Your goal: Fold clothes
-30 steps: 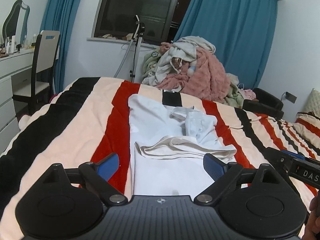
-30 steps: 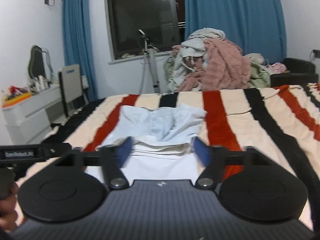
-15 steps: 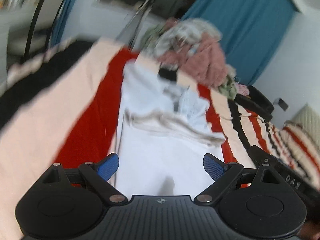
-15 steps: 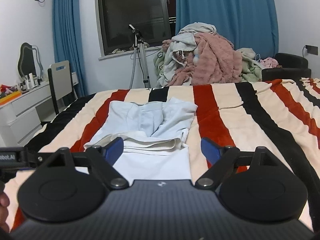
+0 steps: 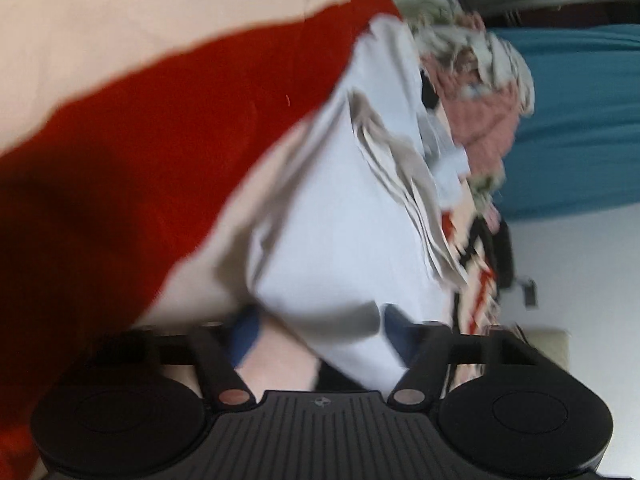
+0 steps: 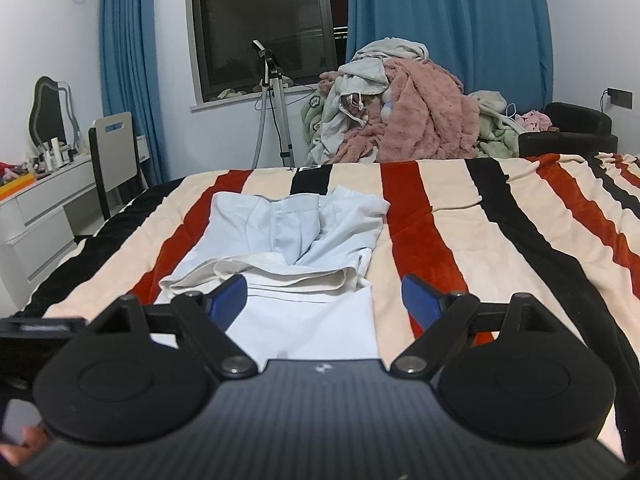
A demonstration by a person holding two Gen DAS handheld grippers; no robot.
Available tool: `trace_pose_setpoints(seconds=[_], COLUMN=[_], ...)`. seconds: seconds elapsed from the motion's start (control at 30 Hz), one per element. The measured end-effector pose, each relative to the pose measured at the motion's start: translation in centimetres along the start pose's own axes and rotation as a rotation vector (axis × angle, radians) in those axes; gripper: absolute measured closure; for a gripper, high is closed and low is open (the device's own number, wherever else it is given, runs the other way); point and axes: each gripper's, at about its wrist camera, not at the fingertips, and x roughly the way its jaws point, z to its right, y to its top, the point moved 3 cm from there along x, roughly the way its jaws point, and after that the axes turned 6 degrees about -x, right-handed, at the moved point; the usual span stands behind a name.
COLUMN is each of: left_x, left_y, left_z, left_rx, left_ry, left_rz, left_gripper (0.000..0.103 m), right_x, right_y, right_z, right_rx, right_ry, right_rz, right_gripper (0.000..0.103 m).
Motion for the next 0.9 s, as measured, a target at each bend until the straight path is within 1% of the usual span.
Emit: trace_pose_setpoints(seconds=[0.03,0.07,0.1,0.2,0.23,0.27,0.3,0.33,0.47,0.5,0.6,0.63,0.67,0.73,0.77,0.8,0.83,0.87,0.9], left_x=[0.0,0.1,-0.1,-0.7,-0.9,-1.1,-1.2,-1.4,-1.7,-1.7,-1.8,-1.8,-1.8,-1.7,-1.6,-1.5,-1.4,-1.3,-1.3], left_y=[0.0,0.1,0.1,-0.1,-0.1,-0.2,-0.2,-0.3,-0.1,-0.2,-0.1,0.0,0.0,0.1,0.1,0.2,0.3,0.3,0.3], left_z=[0.1,0.1,0.1,0.3,0.5,0.8,0.9,1.0,1.3,1.2,0.9,0.8,0.7,0.7,0.7,0.7,0.6,0.5,0.7], left_rx=[0.011,0.019,0.018,0.017,0.023,0.029,0.035,0.041,0.054,0.053,0.031,0.027,0.026,0.035,0.041,0.046,0.049,0.052,0.068], left_ry=[0.01,0.018,0.012,-0.015,-0.02,-0.024,-0.025,-0.026,-0.013,-0.014,-0.023,-0.027,-0.031,-0.051,-0.062,-0.072,-0.078,-0.082,-0.088], left_rz=[0.022,0.04,0.051,0.08,0.086,0.091,0.096,0.101,0.103,0.103,0.099,0.101,0.104,0.118,0.125,0.132,0.136,0.138,0.147], left_gripper=[0.071,0.083,0.09,0.094,0.094,0.095,0.095,0.095,0.095,0.095,0.095,0.095,0.095,0.095,0.096,0.096,0.096,0.096,0.096], right_x=[0.0,0.0,0.0,-0.1,0.0,0.1,0.5,0.8,3.1,3.4,4.1,4.3,4.4,4.5,4.5,4.7,4.9,5.0,5.0], right_y=[0.0,-0.1,-0.1,-0.2,-0.4,-0.6,-1.1,-1.7,-5.6,-6.3,-8.4,-8.8,-9.2,-10.0,-10.4,-10.6,-10.8,-10.8,-10.7], right_z=[0.0,0.0,-0.1,0.1,0.5,0.9,1.4,1.9,2.2,2.2,2.0,2.5,3.1,4.9,5.8,6.2,6.5,6.3,6.1], right_rx=[-0.001,-0.003,-0.004,0.03,0.09,0.158,0.259,0.365,0.786,0.833,0.938,0.947,0.951,0.988,1.007,1.022,1.036,1.02,0.999], right_ry=[-0.003,-0.007,-0.01,0.001,0.035,0.073,0.143,0.219,0.527,0.536,0.524,0.48,0.429,0.3,0.235,0.219,0.213,0.208,0.204], right_rz=[-0.001,-0.002,-0.003,-0.014,-0.032,-0.052,-0.091,-0.134,-0.336,-0.361,-0.42,-0.413,-0.4,-0.358,-0.336,-0.329,-0.324,-0.314,-0.304], right_gripper=[0.018,0.018,0.018,0.017,0.017,0.017,0.017,0.016,0.017,0.016,0.018,0.021,0.032,0.041,0.05,0.057,0.061,0.069,0.074])
